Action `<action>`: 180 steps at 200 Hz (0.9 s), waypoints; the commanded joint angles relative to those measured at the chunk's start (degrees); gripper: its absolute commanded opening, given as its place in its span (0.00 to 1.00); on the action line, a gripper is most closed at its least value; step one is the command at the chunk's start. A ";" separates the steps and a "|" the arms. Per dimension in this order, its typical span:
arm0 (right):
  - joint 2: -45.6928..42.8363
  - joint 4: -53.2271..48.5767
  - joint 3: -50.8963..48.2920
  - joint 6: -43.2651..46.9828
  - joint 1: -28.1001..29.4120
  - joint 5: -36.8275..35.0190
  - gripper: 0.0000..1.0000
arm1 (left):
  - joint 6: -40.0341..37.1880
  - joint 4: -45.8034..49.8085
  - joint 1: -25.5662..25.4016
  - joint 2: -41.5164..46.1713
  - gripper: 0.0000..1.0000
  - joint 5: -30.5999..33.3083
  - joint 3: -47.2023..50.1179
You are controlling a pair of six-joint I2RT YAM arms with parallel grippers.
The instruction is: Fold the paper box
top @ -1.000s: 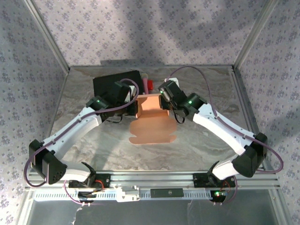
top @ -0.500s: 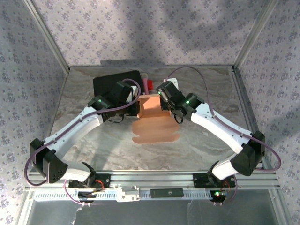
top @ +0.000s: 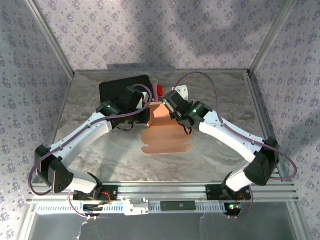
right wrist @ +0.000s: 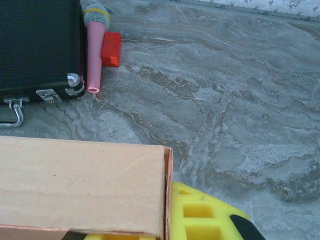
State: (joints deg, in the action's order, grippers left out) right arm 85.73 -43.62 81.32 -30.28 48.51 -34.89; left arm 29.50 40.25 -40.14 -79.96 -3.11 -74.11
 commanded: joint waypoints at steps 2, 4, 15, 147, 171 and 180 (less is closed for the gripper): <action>0.24 -2.50 1.83 -1.32 0.04 -1.11 0.00 | 0.21 0.18 -0.23 0.31 0.00 0.62 -2.09; 0.18 -2.48 1.83 -1.30 0.06 -0.78 0.00 | 0.21 0.14 -0.25 0.33 0.00 0.65 -2.09; -0.19 -2.31 2.00 -1.19 -0.12 1.45 0.04 | 0.21 0.11 -0.22 0.45 0.00 0.74 -2.01; -6.44 6.09 -9.15 -4.19 -0.75 6.89 0.32 | 0.57 -0.44 -0.29 0.78 0.00 1.05 -1.66; -5.35 6.40 -8.66 -4.25 -0.66 6.34 0.27 | 0.48 -0.42 -0.24 0.78 0.00 1.02 -1.58; -4.82 6.42 -8.27 -4.26 -0.53 6.17 0.19 | 0.47 -0.52 -0.28 0.81 0.00 1.05 -1.48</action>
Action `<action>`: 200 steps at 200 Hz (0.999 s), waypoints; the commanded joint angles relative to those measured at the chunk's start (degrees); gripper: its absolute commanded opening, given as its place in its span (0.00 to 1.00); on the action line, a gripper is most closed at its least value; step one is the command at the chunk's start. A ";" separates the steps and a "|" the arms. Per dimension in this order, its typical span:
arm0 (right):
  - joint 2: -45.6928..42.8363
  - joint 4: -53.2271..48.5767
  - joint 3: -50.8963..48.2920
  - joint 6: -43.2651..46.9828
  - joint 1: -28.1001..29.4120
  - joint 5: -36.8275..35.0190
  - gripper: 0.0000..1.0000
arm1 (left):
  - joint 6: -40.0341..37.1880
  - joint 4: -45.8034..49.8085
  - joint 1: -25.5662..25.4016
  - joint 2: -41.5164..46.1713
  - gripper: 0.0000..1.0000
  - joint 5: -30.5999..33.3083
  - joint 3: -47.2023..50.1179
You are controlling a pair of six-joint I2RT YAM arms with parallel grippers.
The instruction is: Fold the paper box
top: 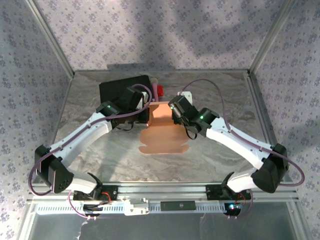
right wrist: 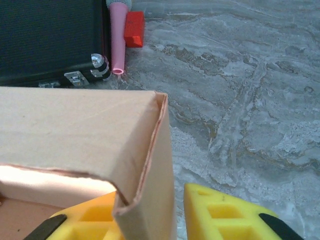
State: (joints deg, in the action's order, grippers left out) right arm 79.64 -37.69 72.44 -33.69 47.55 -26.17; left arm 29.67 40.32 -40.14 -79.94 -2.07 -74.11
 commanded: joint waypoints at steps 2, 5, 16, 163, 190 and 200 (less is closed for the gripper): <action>1.39 0.44 0.71 -0.91 0.48 -2.63 0.17 | 0.30 -0.65 -0.24 0.81 0.00 -0.03 -1.41; 1.48 0.36 0.83 -0.87 0.52 -2.65 0.14 | 0.30 -0.73 -0.24 0.81 0.00 0.03 -1.35; 2.08 -0.04 1.57 -0.89 1.08 -2.79 0.03 | 0.30 -1.11 -0.26 0.91 0.00 0.20 -0.98; 2.19 -3.16 4.20 -1.59 0.42 7.16 0.00 | -2.25 -11.82 -0.32 1.63 0.20 0.27 6.85; 2.19 -3.17 4.18 -1.89 0.03 7.52 0.00 | -2.06 -12.89 -0.32 2.21 0.17 0.39 8.32; 2.26 -3.18 4.15 -1.83 -0.15 7.69 0.00 | -2.10 -12.82 -0.31 2.17 0.20 0.40 8.41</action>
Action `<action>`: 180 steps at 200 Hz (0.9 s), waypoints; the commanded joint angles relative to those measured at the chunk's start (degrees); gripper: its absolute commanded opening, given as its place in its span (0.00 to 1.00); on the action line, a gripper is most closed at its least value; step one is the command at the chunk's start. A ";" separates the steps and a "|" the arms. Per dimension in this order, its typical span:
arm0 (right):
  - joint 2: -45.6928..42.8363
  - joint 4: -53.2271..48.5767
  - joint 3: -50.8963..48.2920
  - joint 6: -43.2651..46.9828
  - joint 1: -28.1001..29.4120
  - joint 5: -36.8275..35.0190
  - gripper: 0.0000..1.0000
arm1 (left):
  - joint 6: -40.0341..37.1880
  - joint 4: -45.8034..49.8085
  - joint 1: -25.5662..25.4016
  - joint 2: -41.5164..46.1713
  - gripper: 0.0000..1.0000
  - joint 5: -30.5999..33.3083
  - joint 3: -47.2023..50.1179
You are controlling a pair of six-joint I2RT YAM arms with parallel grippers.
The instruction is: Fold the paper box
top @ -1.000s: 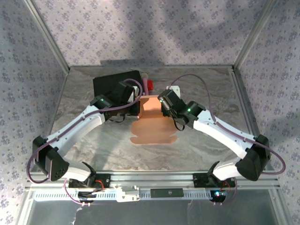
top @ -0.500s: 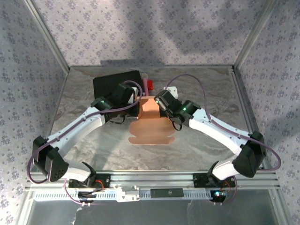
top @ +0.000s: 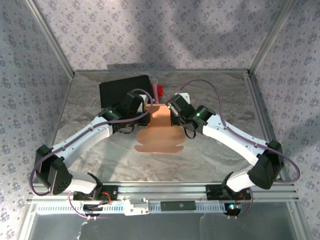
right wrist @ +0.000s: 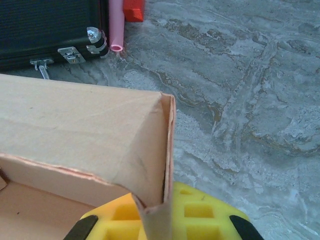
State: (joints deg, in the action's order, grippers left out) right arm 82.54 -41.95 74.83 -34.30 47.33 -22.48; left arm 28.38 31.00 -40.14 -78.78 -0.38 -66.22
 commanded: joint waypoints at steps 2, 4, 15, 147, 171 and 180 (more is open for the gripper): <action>-0.70 1.13 1.74 -1.23 -0.02 4.02 0.00 | -0.83 -3.50 -0.34 1.00 0.20 -1.29 0.55; -0.71 1.16 1.68 -1.28 -0.04 4.02 0.00 | -0.86 -3.54 -0.37 1.00 0.21 -1.24 0.56; -0.78 1.09 1.66 -1.24 -0.05 4.11 0.00 | -0.87 -3.59 -0.38 1.09 0.21 -0.82 0.88; -0.92 1.95 1.92 -2.52 -0.36 4.83 0.00 | -1.54 -2.65 -5.58 -1.93 0.00 10.79 0.82; -0.77 1.93 1.88 -2.58 -0.26 4.97 0.00 | -0.18 -3.03 -7.16 -1.47 0.00 14.51 0.86; -0.76 1.89 1.59 -2.68 -0.29 4.93 0.00 | -0.08 -3.05 -7.69 -1.37 0.00 15.29 0.86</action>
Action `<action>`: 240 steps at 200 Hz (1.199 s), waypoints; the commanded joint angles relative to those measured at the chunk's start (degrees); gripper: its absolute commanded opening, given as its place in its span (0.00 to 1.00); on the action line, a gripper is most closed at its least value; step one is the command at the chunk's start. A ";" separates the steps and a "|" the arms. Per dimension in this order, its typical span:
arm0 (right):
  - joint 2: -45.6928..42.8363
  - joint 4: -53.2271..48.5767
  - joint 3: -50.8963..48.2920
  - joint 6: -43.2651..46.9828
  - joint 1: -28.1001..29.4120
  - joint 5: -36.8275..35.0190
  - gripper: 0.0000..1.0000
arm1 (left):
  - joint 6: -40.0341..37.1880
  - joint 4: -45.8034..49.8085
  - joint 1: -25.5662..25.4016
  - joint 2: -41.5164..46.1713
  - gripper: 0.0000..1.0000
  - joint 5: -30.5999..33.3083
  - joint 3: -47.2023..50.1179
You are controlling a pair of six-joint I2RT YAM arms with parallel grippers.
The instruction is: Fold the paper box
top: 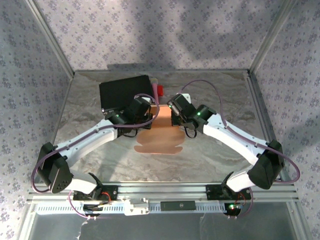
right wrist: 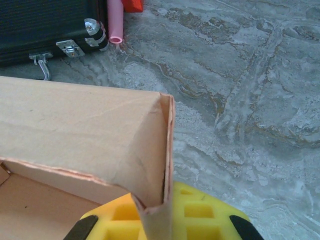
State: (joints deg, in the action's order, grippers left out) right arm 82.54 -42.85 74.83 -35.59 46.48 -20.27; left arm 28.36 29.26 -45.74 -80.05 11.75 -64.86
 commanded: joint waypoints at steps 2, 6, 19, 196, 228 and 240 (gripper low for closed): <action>-0.75 2.84 1.58 -1.40 0.61 2.70 0.00 | -0.06 -1.31 -2.19 -0.10 0.00 3.38 -0.50; -0.78 2.86 1.47 -1.41 0.62 2.69 0.00 | -0.12 -1.51 -2.37 -0.02 0.00 3.53 -0.51; -0.86 2.86 1.36 -1.41 0.51 2.67 0.00 | -0.57 -1.87 -2.62 -0.06 0.00 2.40 -0.46; -0.58 3.05 1.46 -1.67 0.92 2.34 0.00 | 1.18 -3.80 -4.46 1.18 0.00 5.84 3.02; -0.53 3.12 1.46 -1.56 0.81 2.32 0.00 | 1.17 -2.89 -4.45 3.41 0.37 6.87 2.75; -0.54 3.08 1.40 -1.58 0.87 2.33 0.00 | 0.89 -2.63 -4.45 4.70 0.42 6.95 2.43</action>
State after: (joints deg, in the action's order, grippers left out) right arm 82.50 -41.93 74.83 -36.64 46.63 -19.29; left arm 30.02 26.39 -49.45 -79.09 18.68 -61.65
